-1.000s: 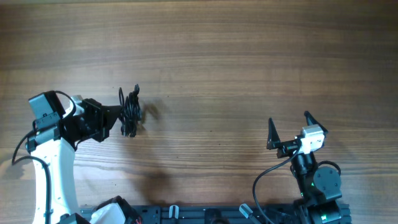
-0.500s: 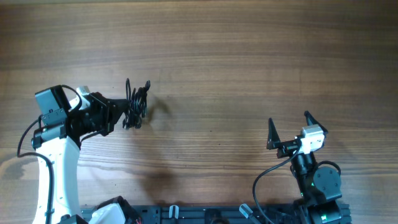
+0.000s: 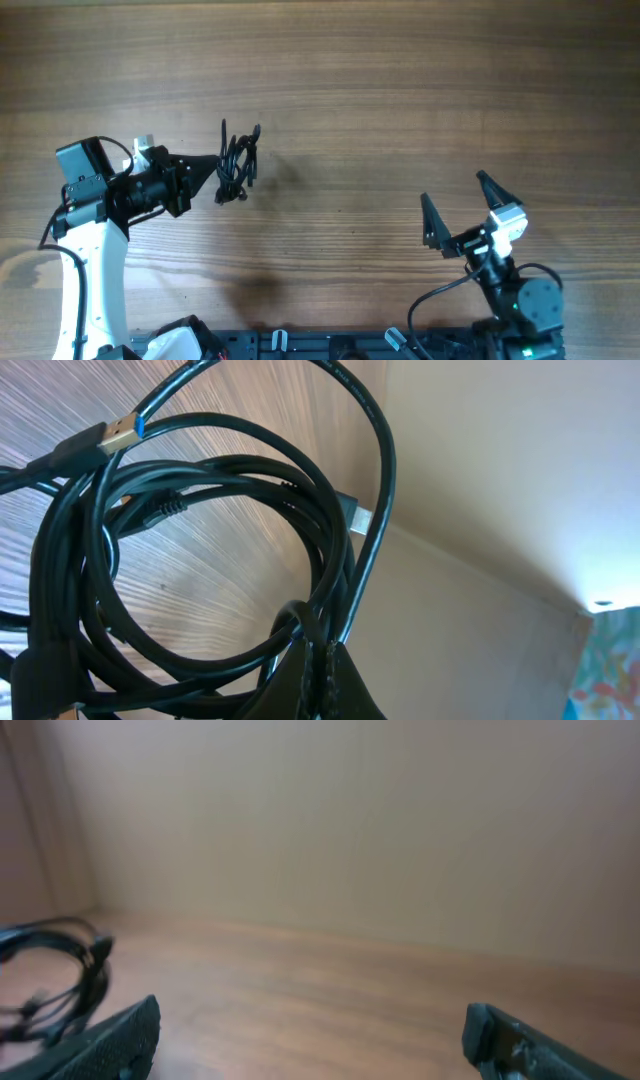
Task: Untangle cables
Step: 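Lift the cable bundle with the left gripper toward table center, then move the right gripper to the hanging cables and grasp a loop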
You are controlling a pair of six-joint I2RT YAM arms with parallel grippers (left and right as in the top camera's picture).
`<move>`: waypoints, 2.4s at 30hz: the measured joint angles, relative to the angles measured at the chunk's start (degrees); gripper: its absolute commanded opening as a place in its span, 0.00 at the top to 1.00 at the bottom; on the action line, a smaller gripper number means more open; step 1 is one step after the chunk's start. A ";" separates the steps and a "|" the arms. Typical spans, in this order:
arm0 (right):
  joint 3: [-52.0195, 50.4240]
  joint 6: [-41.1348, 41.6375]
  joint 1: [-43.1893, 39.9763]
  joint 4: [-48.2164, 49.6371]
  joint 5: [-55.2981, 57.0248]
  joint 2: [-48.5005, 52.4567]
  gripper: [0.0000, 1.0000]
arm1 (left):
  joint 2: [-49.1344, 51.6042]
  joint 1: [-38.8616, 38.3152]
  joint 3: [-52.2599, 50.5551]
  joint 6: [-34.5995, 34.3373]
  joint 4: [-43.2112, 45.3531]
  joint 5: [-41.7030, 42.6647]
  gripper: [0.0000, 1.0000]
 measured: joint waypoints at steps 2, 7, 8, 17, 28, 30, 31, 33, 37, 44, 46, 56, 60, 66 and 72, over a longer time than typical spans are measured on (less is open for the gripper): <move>9.14 0.00 0.00 -6.86 -1.68 4.87 0.00 | 0.00 0.00 0.00 -0.63 -0.07 0.76 0.96; 39.91 -0.09 0.00 -30.88 -7.32 25.55 0.00 | 0.00 0.00 0.00 -9.20 -0.04 1.66 0.96; 44.09 -0.07 0.00 -35.34 -8.09 28.98 0.00 | 0.00 0.00 0.00 -10.36 -0.04 1.75 0.96; 62.47 7.58 0.76 -39.12 -35.08 56.43 0.20 | 0.00 0.00 0.00 -15.47 -1.07 2.10 0.96; 62.49 30.88 17.99 -35.08 -40.57 78.97 0.41 | 0.00 0.00 0.00 -11.80 2.69 2.56 0.96; 62.49 36.44 19.50 -32.72 -41.00 82.62 0.51 | 0.00 0.00 0.00 -9.35 2.80 2.84 0.96; 62.47 39.69 20.13 -31.04 -41.44 84.63 0.54 | 0.00 0.00 0.00 -7.82 2.84 3.26 0.96; 62.45 44.74 20.81 -27.21 -42.25 87.08 0.59 | 0.00 0.00 0.00 -5.64 3.17 4.44 0.96; 62.40 54.80 22.18 -19.54 -43.28 90.16 0.59 | 0.00 0.00 0.00 -3.56 4.07 6.62 0.96; 62.45 68.89 26.40 -11.82 -37.07 90.60 0.58 | 0.00 0.00 0.00 -6.08 4.28 7.43 0.96; 62.45 70.66 27.89 -11.82 -34.29 90.60 0.58 | 0.00 0.00 0.00 -8.15 4.26 7.56 0.96; 62.45 77.22 30.82 -11.61 -21.14 90.60 0.65 | 0.00 0.00 0.00 -10.51 4.26 7.67 0.96; 62.45 80.41 30.86 -11.34 -19.39 90.60 0.65 | 0.00 0.00 0.00 -10.34 4.26 7.67 0.96; 62.45 84.15 32.15 -9.75 -18.36 90.77 0.65 | 0.00 0.00 0.00 -10.21 4.26 7.67 0.96; 62.45 85.90 32.81 -9.66 -18.01 91.08 0.78 | 0.00 0.00 0.00 -10.01 4.26 7.65 0.96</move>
